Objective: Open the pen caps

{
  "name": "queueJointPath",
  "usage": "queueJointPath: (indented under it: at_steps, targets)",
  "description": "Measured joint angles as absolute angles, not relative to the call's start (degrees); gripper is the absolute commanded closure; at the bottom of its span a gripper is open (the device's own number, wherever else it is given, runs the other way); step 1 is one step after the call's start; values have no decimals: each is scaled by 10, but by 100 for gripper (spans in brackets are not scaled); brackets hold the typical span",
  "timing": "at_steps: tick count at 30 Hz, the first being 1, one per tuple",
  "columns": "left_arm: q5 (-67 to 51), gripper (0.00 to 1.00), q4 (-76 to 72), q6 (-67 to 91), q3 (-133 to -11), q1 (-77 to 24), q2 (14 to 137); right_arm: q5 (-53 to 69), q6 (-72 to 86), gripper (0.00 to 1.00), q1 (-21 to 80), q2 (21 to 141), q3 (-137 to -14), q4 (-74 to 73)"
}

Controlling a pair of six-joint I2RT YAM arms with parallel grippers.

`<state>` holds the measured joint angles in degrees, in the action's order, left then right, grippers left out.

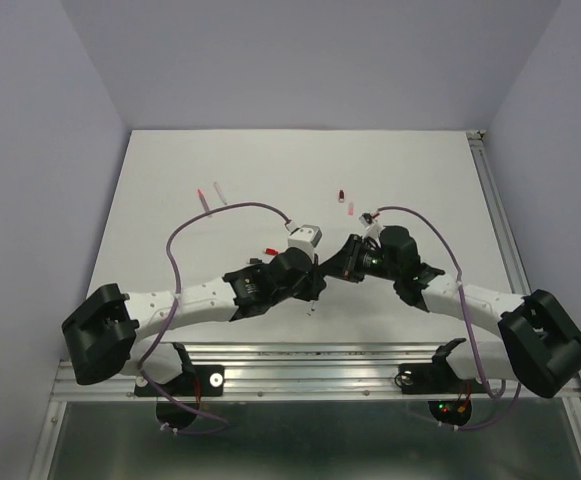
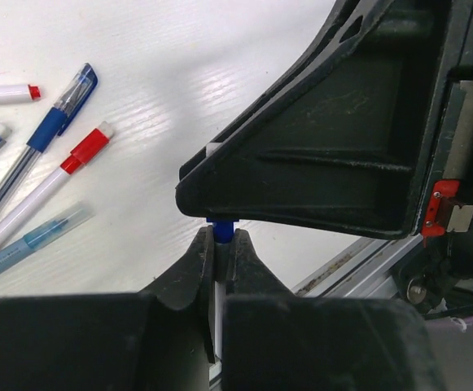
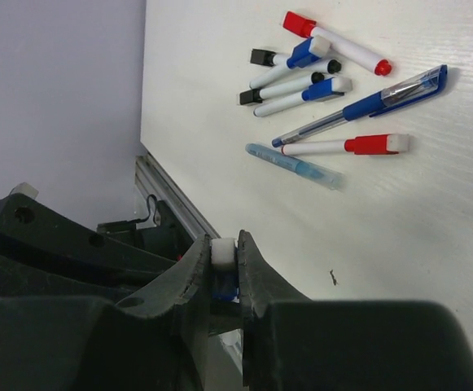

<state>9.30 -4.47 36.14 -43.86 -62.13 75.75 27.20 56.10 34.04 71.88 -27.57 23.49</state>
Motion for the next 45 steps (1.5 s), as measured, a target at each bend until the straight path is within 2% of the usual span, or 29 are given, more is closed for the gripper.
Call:
queueJointPath:
  at_steps: [4,8,14,19,24,30,33,38,41,45]
  targets:
    - [102,100,-38,365,-438,-616,757,249,529,99,342,747,-328,173]
    - [125,100,-59,378,-412,-597,730,227,481,99,343,815,-454,60]
    - [52,100,-19,422,-313,-630,664,54,430,99,275,934,-675,33]
    - [51,100,9,442,-298,-630,642,3,396,99,246,1008,-781,8]
    - [87,100,45,449,-329,-605,633,-25,362,93,249,1043,-782,-31]
    - [98,100,42,429,-397,-445,658,-62,326,89,252,1079,-770,-57]
    - [121,100,44,406,-449,-366,708,-77,316,86,252,1111,-770,-60]
    - [142,100,55,373,-524,-300,771,-100,308,82,252,1177,-780,-72]
    - [149,100,62,359,-546,-266,787,-104,303,77,252,1189,-806,-75]
    - [152,100,64,344,-570,-215,817,-109,302,64,252,1197,-812,-77]
